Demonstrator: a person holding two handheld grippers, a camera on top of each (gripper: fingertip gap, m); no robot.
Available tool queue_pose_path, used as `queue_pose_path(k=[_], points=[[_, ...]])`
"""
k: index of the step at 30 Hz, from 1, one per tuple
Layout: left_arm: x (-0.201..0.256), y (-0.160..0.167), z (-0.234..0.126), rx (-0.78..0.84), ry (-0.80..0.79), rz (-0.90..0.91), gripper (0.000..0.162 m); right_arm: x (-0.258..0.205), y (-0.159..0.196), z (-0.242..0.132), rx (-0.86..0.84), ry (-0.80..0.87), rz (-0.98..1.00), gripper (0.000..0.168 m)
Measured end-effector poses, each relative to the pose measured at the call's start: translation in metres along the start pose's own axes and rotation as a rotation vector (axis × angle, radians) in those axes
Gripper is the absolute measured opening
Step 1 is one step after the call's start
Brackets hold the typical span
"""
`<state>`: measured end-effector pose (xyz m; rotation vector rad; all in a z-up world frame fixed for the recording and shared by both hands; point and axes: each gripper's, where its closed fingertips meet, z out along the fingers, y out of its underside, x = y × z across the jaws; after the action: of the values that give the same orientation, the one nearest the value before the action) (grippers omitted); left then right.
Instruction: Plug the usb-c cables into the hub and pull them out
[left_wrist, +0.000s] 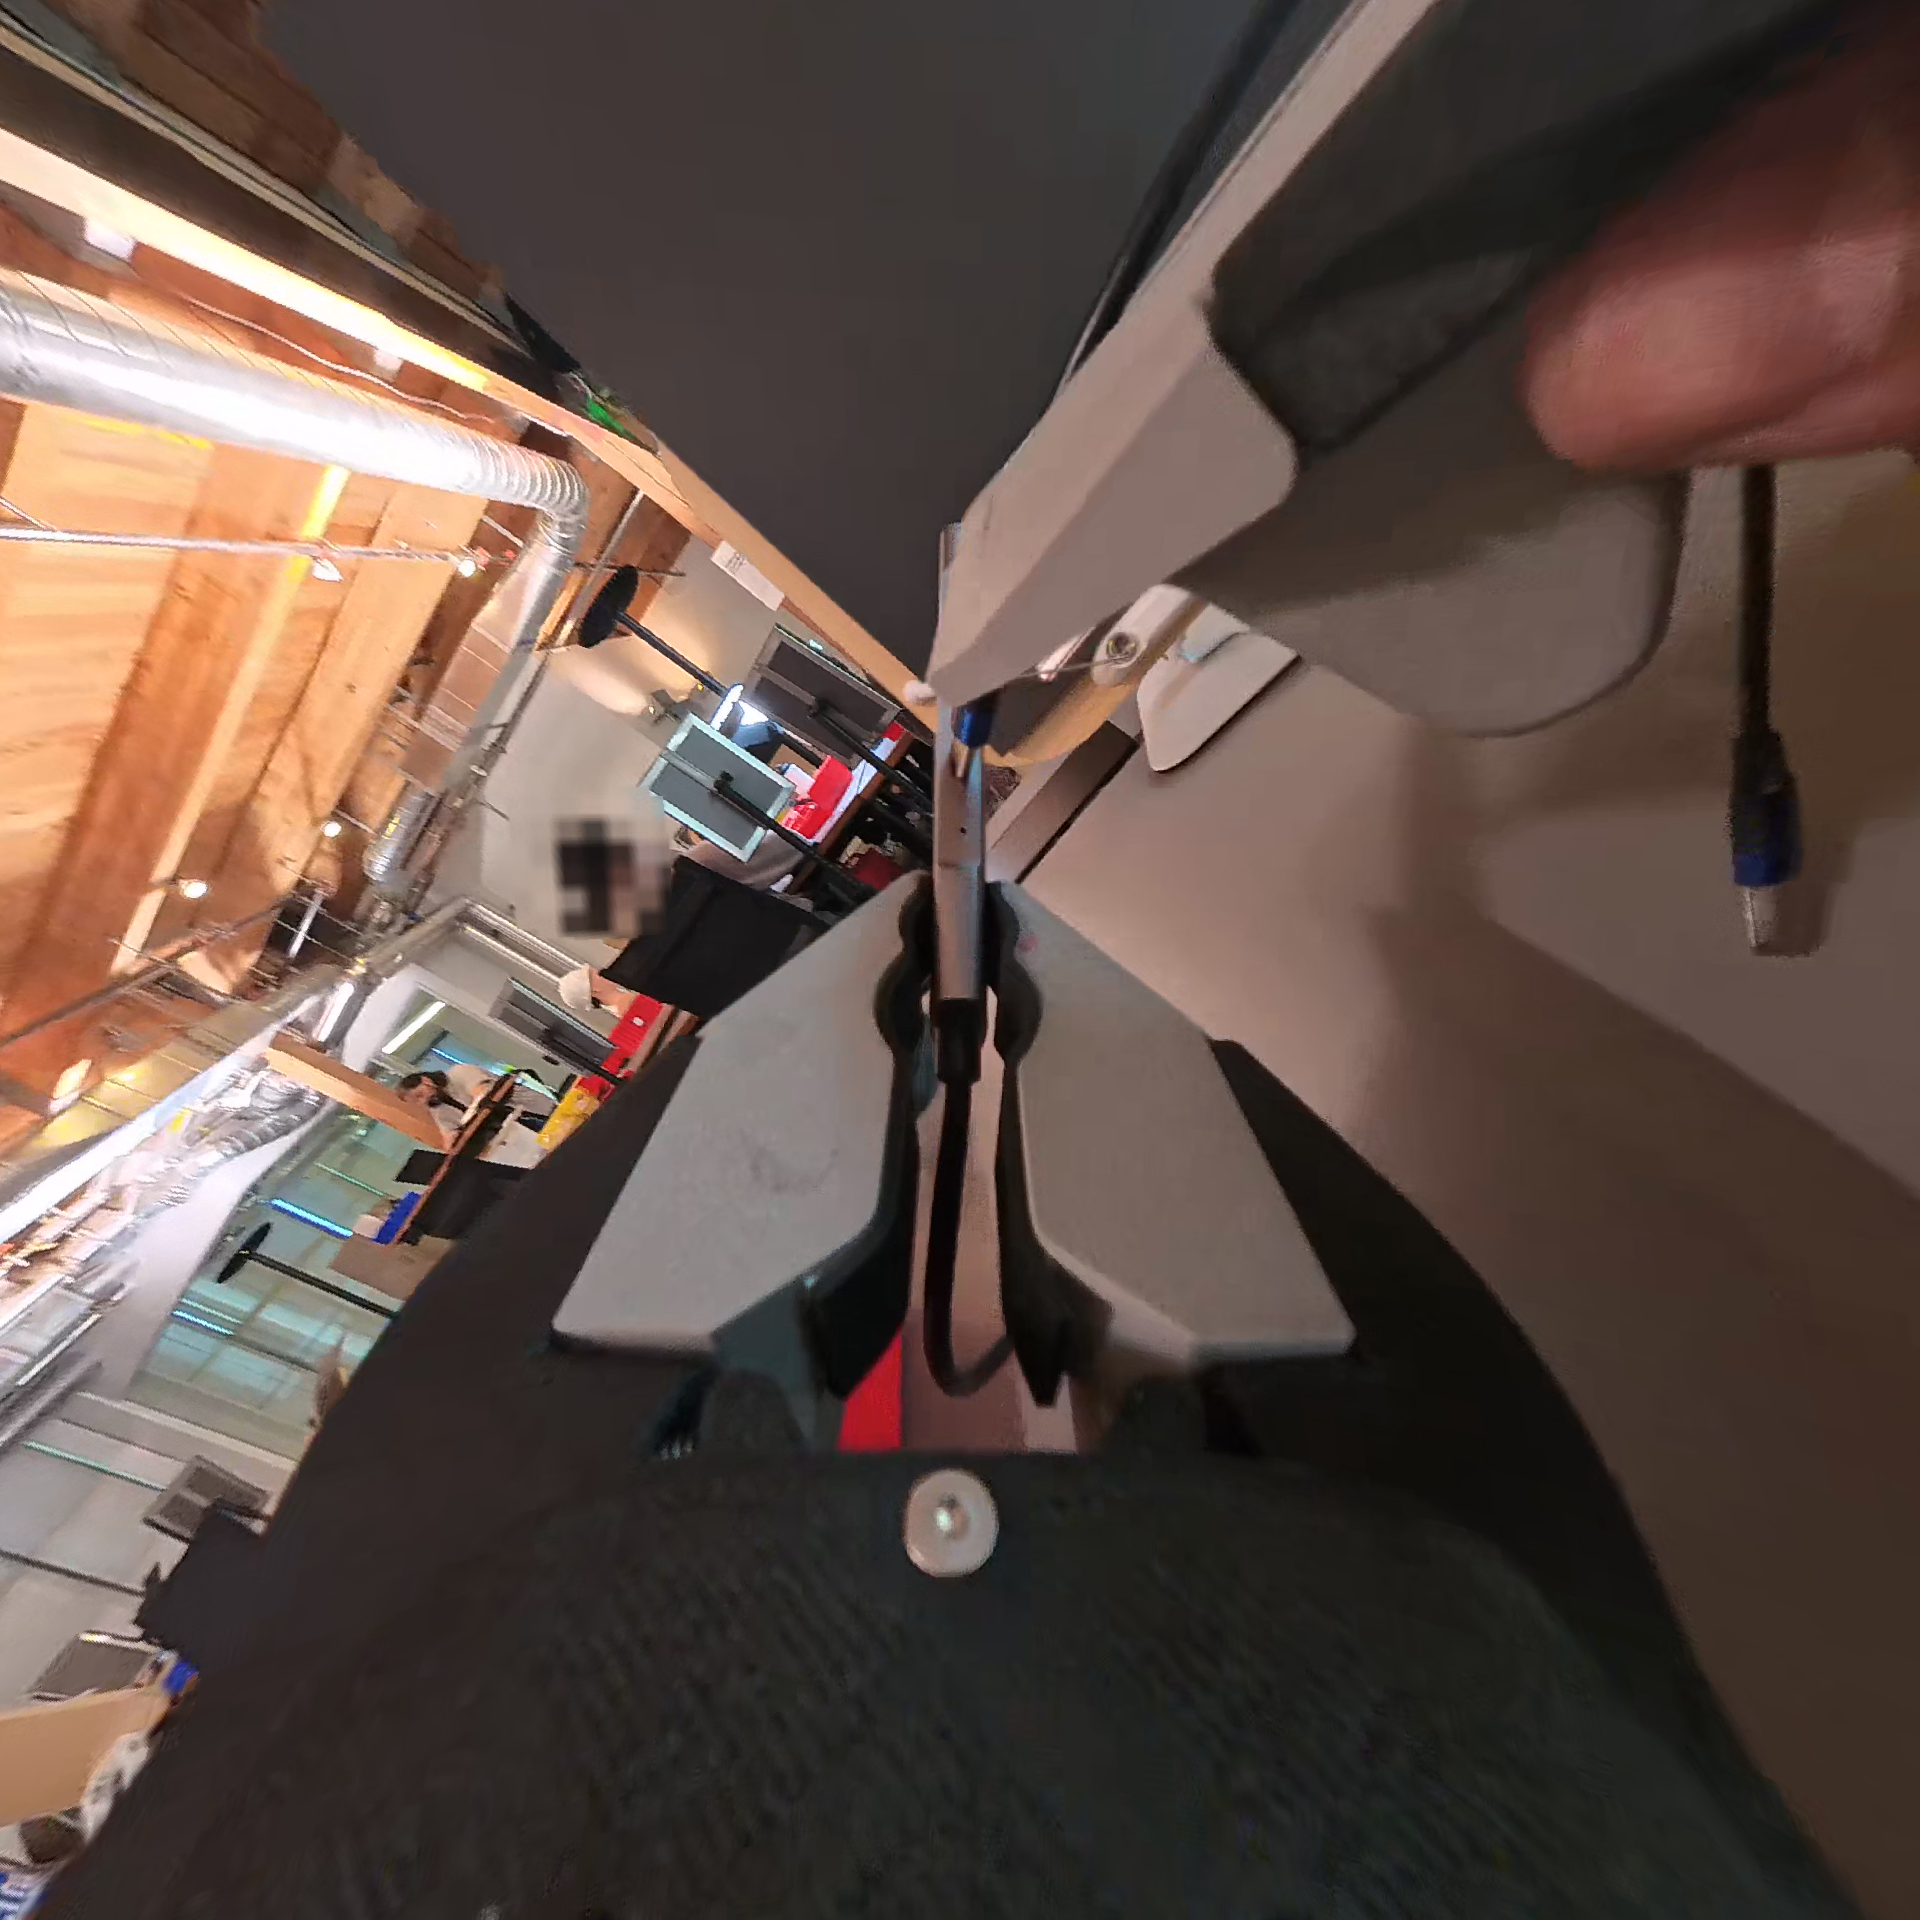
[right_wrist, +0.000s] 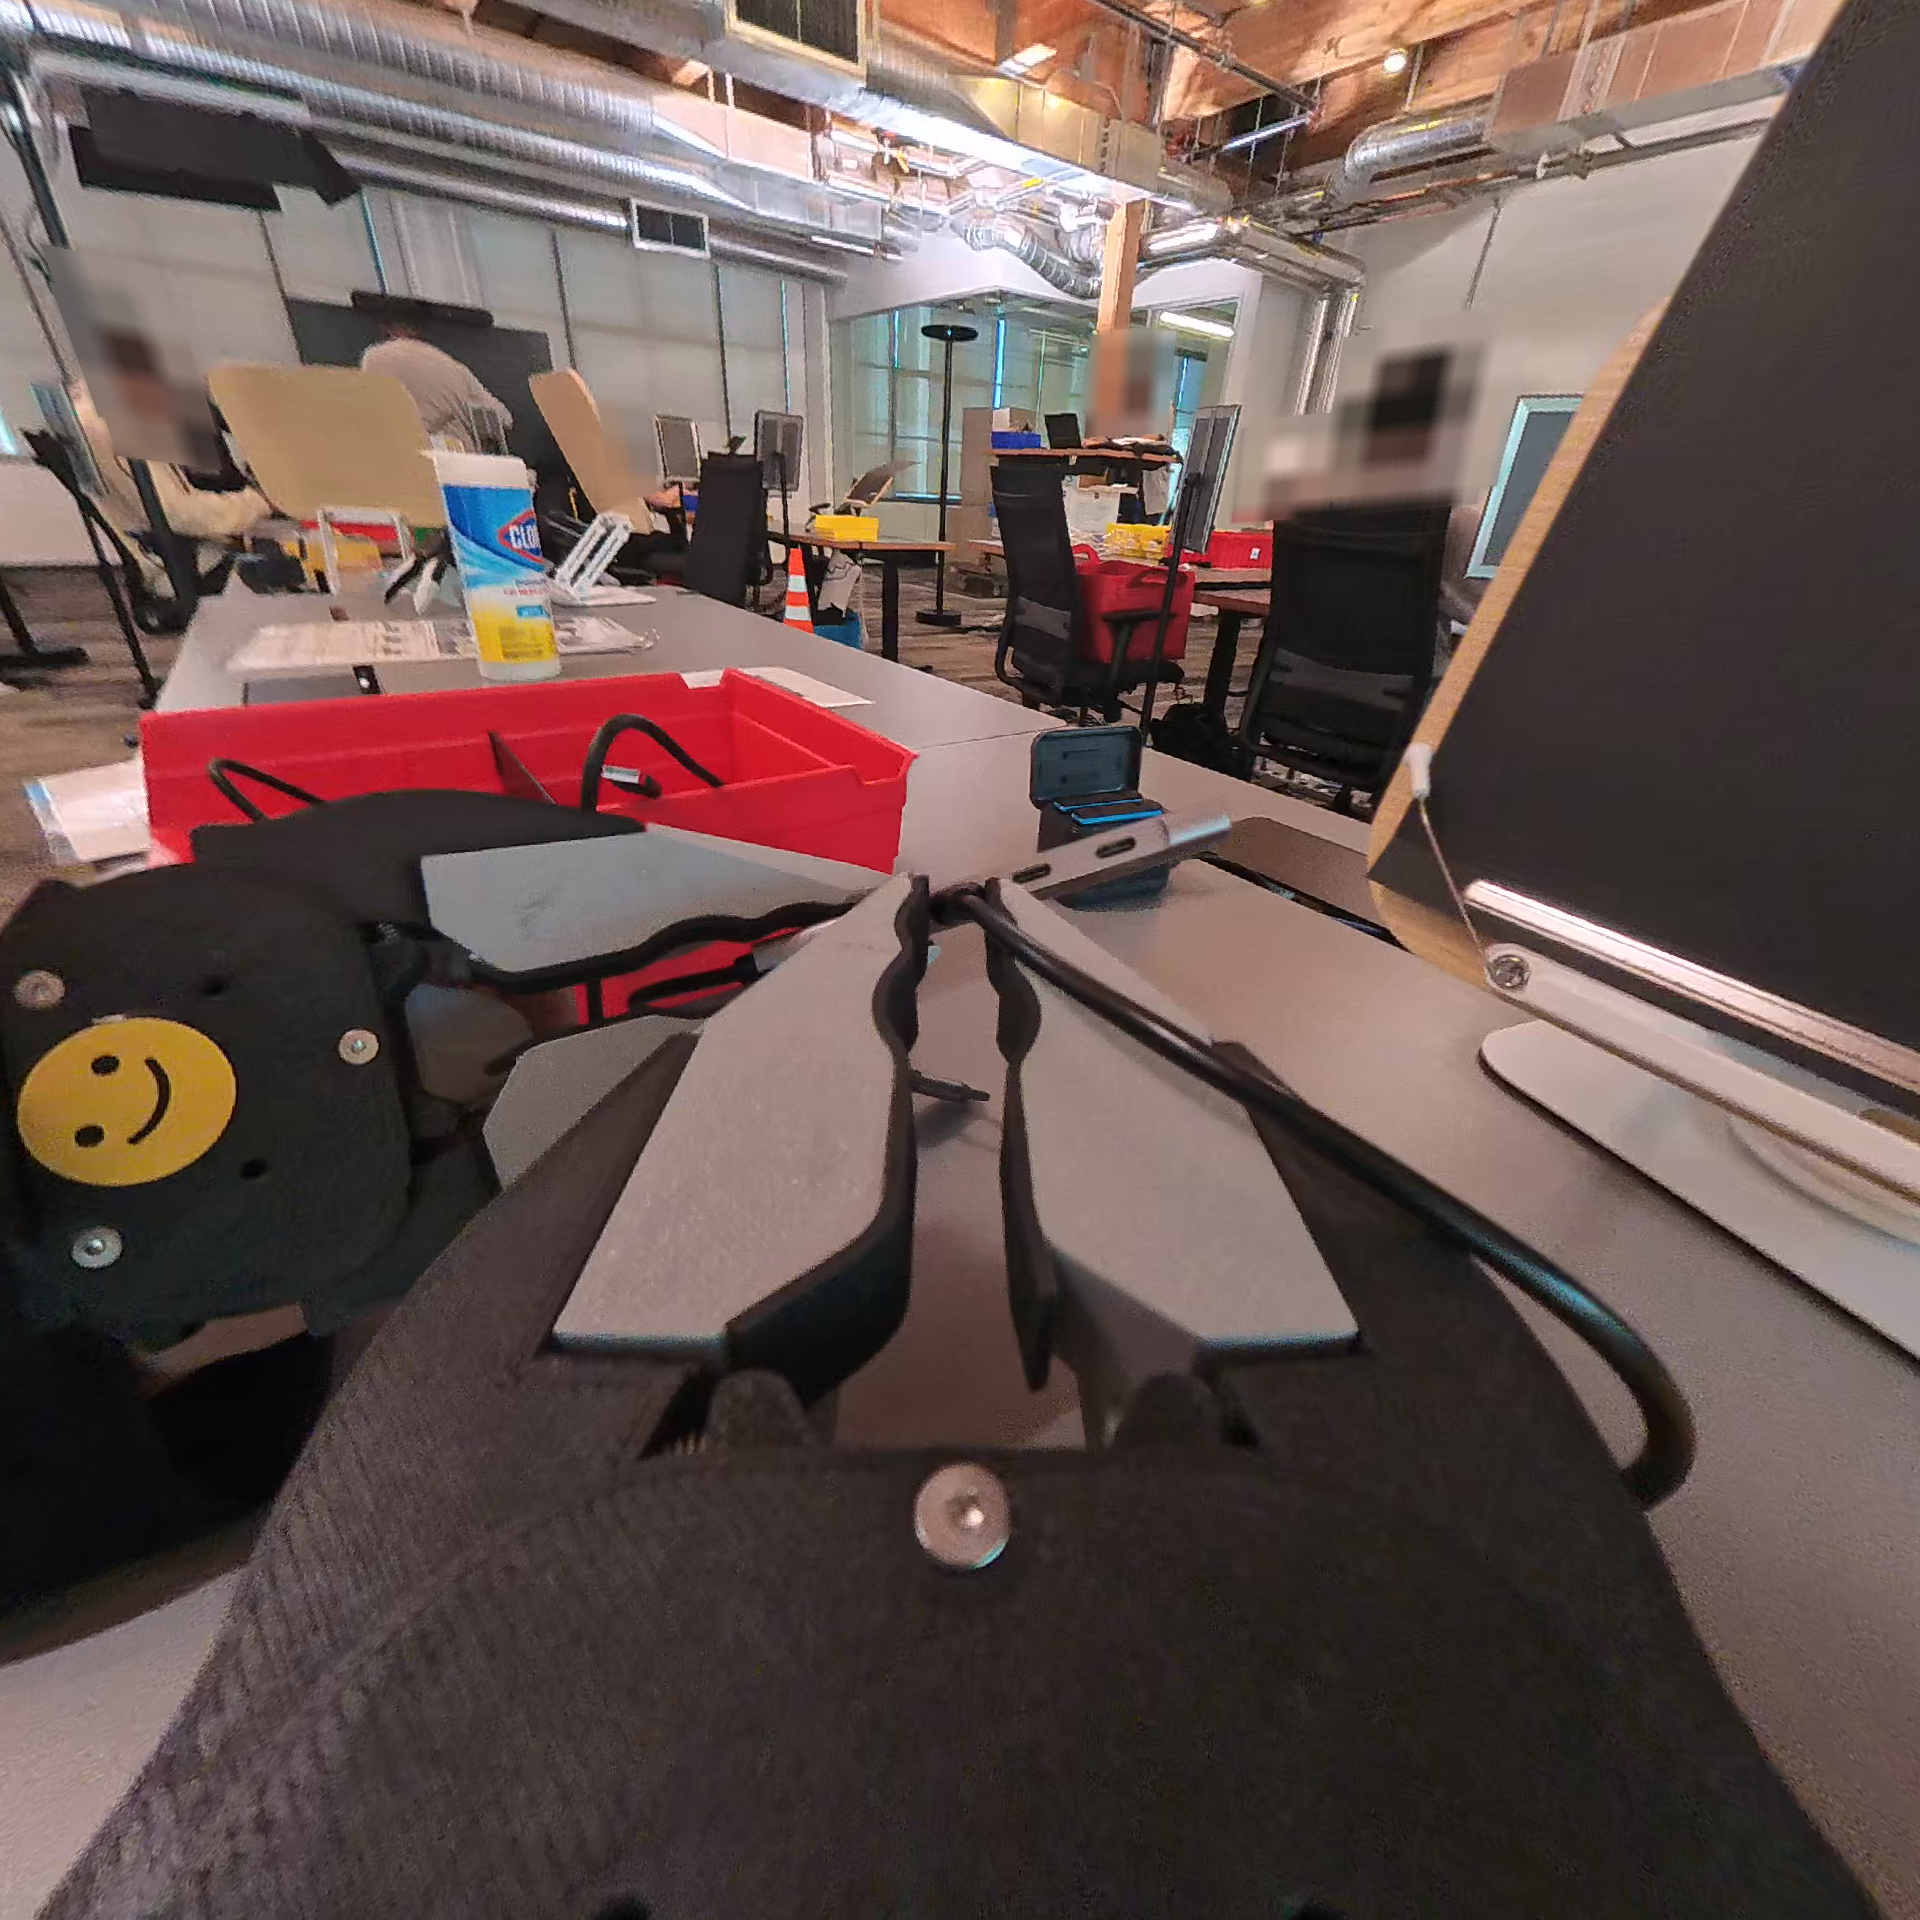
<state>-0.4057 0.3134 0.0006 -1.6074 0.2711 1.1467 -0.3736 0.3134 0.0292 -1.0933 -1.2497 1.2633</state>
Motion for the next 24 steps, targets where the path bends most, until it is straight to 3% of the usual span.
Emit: queue_pose_path(k=[11, 24], points=[[0.003, -0.007, -0.002, 0.025, 0.007, 0.022, 0.007, 0.004, 0.001, -0.003, 0.018, -0.018, 0.115, 0.008], [0.019, -0.011, -0.006, 0.053, 0.092, 0.065, 0.007, 0.011, 0.012, -0.009, -0.112, -0.109, 0.175, 0.008]])
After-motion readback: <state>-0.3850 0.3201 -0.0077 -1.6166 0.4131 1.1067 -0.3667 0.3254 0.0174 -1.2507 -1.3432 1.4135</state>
